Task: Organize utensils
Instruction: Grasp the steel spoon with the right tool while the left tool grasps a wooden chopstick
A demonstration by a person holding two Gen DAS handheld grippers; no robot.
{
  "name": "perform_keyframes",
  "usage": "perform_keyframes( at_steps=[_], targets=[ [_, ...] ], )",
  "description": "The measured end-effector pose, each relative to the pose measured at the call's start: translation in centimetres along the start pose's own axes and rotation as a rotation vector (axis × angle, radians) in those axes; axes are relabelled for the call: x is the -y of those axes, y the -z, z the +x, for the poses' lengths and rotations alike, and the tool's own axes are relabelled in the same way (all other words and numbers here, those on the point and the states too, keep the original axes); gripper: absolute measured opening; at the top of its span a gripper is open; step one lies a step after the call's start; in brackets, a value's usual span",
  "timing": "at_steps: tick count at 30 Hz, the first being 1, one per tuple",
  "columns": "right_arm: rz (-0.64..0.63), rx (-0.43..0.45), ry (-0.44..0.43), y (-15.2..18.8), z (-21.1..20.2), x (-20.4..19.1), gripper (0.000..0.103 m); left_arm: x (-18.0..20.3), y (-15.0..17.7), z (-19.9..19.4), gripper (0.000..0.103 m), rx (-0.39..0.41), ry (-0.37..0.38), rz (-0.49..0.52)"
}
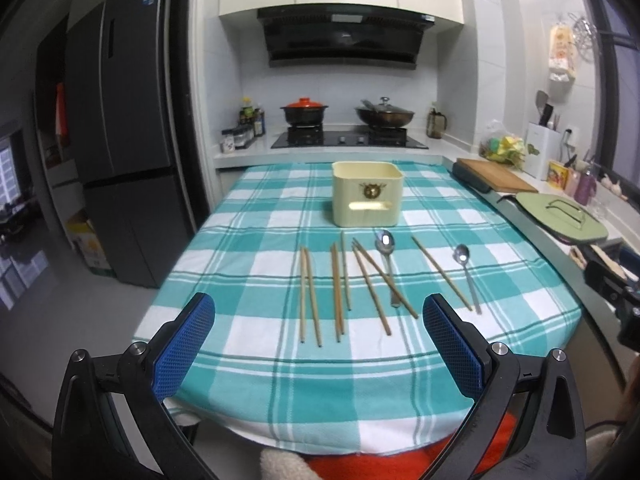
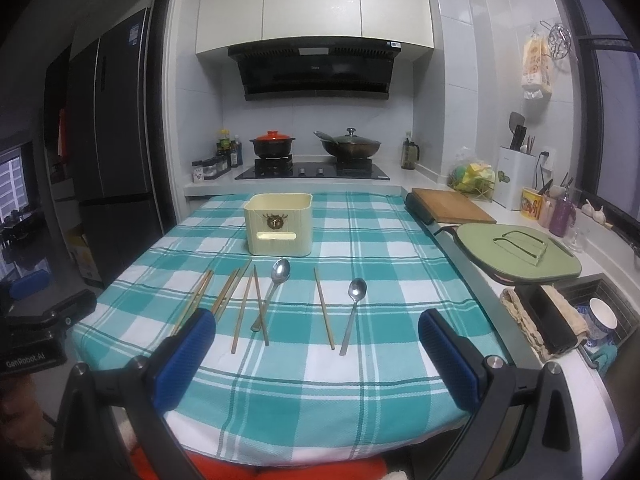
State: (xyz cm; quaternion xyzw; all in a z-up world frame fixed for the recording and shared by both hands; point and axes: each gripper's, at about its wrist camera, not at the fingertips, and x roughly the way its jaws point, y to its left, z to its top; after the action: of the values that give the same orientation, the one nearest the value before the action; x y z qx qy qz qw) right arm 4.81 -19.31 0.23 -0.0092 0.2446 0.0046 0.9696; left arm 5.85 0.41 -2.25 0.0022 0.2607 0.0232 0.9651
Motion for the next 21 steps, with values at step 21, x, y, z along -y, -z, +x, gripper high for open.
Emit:
perform_keyframes(
  at_steps=[21],
  targets=[
    [0.085, -0.110, 0.051, 0.2, 11.0, 3.6, 0.103, -0.7, 1.5, 12.7, 0.103, -0.281, -0.005, 0.042]
  ],
)
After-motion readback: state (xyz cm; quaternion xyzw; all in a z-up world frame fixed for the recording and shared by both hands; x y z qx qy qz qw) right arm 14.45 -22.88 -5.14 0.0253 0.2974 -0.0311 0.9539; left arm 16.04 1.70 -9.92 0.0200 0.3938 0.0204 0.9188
